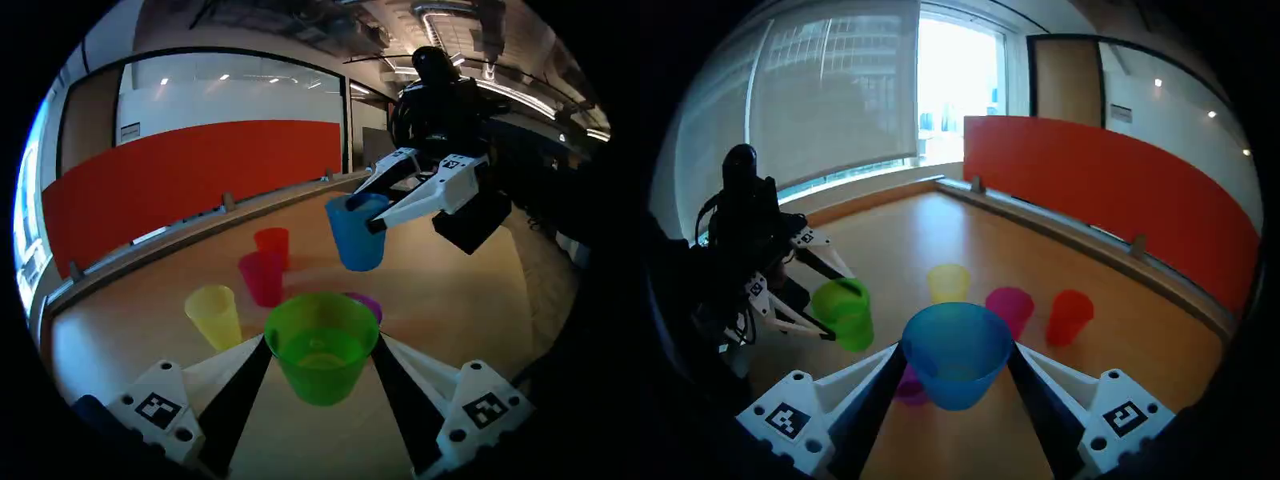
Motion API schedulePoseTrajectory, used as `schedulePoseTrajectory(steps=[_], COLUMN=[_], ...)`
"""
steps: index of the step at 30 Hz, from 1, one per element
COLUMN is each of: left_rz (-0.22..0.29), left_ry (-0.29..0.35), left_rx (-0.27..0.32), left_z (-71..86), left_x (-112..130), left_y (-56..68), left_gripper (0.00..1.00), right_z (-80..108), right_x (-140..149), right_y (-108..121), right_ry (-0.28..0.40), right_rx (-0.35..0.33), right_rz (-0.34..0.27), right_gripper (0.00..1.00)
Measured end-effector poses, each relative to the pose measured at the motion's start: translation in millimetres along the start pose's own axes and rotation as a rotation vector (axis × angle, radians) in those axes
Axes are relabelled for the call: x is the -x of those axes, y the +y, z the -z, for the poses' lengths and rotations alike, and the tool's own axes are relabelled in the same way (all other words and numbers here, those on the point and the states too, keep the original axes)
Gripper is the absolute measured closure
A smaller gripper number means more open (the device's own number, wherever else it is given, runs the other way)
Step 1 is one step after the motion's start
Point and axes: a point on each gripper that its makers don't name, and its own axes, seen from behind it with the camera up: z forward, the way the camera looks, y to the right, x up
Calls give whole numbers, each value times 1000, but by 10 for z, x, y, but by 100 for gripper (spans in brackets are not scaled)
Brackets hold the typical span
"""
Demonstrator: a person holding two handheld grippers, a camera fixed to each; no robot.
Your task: Pour water
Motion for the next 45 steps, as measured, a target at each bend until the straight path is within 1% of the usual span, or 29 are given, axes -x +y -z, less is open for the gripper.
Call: schedulePoseTrajectory(steps=[8, 17, 26, 36, 45], left_rz=[13, 38, 35, 41, 25], left_ry=[-34, -55, -83, -101, -120], left_rx=[-3, 1, 8, 16, 20], left_z=[4, -23, -56, -60, -55], left_x=[190, 337, 493, 593, 667], left_y=[26, 67, 123, 155, 193], left_gripper=[14, 14, 14, 14, 14], right_z=[-29, -54, -102, -138, -163], right_x=[272, 553, 835, 1032, 1143], right_y=[8, -13, -49, -53, -94], right_ry=[-47, -82, -125, -149, -159], right_rx=[2, 1, -4, -4, -7], right_rz=[-4, -13, -18, -30, -25], right_gripper=[8, 8, 9, 8, 8])
